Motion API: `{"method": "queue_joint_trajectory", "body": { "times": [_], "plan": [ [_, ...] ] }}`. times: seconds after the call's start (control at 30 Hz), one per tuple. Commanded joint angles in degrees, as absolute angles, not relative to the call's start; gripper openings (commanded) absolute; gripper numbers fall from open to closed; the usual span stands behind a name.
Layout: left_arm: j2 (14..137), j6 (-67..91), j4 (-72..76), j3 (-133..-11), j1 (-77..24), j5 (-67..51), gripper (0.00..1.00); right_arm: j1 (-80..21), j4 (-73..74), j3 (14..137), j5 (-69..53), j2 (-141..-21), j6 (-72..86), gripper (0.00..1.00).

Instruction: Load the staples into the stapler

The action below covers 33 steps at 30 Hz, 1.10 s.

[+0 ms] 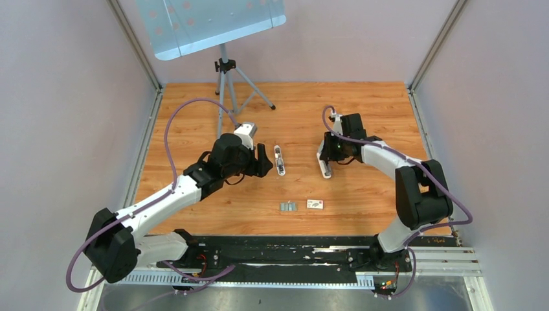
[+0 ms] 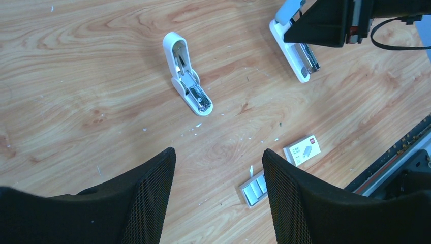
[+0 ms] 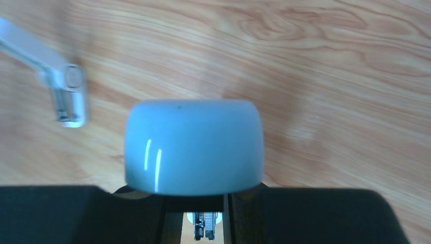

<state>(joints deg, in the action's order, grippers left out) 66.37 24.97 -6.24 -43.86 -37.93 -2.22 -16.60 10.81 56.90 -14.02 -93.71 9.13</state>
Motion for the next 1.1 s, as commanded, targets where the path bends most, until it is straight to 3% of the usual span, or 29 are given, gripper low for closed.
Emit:
{"method": "queue_joint_trajectory", "body": {
  "times": [0.0,0.27,0.47,0.57,0.9,1.07],
  "plan": [
    [64.6,23.3,-8.8,-44.2,-37.3,-1.4,0.66,-14.2,-3.0,51.5,-30.0,-89.2,18.2,0.10],
    [61.5,22.6,-10.3,-43.4,-37.3,1.4,0.66,-10.6,-45.1,39.4,-51.1,-89.6,44.2,0.09],
    [60.5,23.0,-10.3,-42.9,-37.3,1.9,0.66,-10.0,-66.8,35.8,-54.0,-92.9,58.5,0.09],
    [60.3,22.6,-10.8,-43.0,-37.3,2.1,0.66,-9.0,-88.9,34.5,-54.5,-100.0,74.3,0.09],
    [58.7,21.9,-11.3,-42.1,-37.3,3.1,0.66,-8.7,-91.5,36.0,-55.1,-104.8,78.6,0.08],
    [60.2,26.4,-1.9,-40.5,-37.3,-6.3,0.66,-9.2,-91.5,37.7,-57.5,-103.0,80.9,0.09]
  ]
}}
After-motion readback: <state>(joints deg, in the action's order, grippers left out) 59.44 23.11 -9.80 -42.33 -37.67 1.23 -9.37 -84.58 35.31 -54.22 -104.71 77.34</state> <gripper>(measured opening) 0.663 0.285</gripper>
